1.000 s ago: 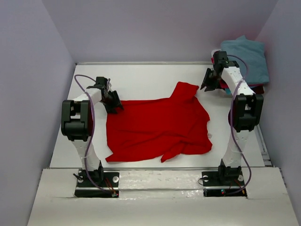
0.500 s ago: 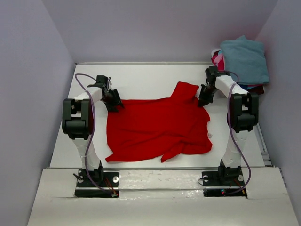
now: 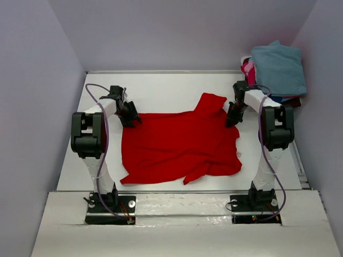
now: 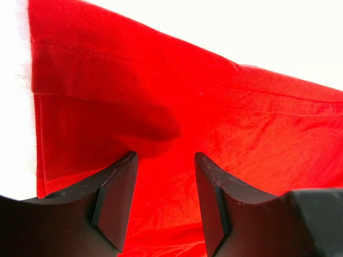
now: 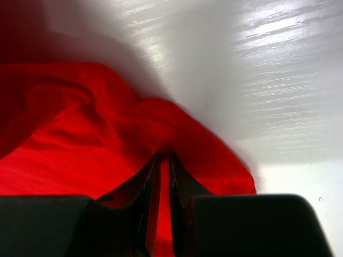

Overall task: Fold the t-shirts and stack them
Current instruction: Flatten the tshirt out

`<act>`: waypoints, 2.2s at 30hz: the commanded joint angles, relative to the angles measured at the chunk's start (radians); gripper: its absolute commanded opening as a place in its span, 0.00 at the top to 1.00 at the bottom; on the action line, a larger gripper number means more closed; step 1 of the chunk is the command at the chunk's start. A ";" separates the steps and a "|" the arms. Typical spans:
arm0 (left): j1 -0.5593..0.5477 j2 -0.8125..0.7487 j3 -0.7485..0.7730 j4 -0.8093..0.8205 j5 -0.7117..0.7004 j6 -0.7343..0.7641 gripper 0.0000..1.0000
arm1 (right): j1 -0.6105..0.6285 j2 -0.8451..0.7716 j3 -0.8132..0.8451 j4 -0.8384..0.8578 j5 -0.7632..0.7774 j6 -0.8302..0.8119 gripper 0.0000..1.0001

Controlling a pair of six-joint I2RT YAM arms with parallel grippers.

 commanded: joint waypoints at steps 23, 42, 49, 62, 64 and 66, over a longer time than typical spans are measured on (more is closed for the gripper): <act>0.033 0.004 0.066 -0.036 0.010 0.022 0.42 | 0.008 -0.259 -0.299 0.027 0.166 0.126 0.91; 0.042 0.046 0.171 -0.056 0.008 -0.002 0.42 | 0.008 -0.356 -0.265 -0.022 0.120 0.112 0.93; 0.051 0.118 0.268 -0.090 0.004 -0.007 0.41 | 0.028 -0.437 -0.370 -0.007 0.082 0.126 0.93; 0.061 0.125 0.238 -0.088 -0.021 0.009 0.42 | 0.028 -0.425 -0.440 0.051 0.058 0.130 0.93; 0.061 0.138 0.256 -0.093 -0.030 0.009 0.43 | 0.028 -0.413 -0.443 0.060 0.053 0.129 0.93; 0.061 0.148 0.274 -0.098 -0.036 0.007 0.45 | 0.028 -0.407 -0.448 0.065 0.054 0.129 0.93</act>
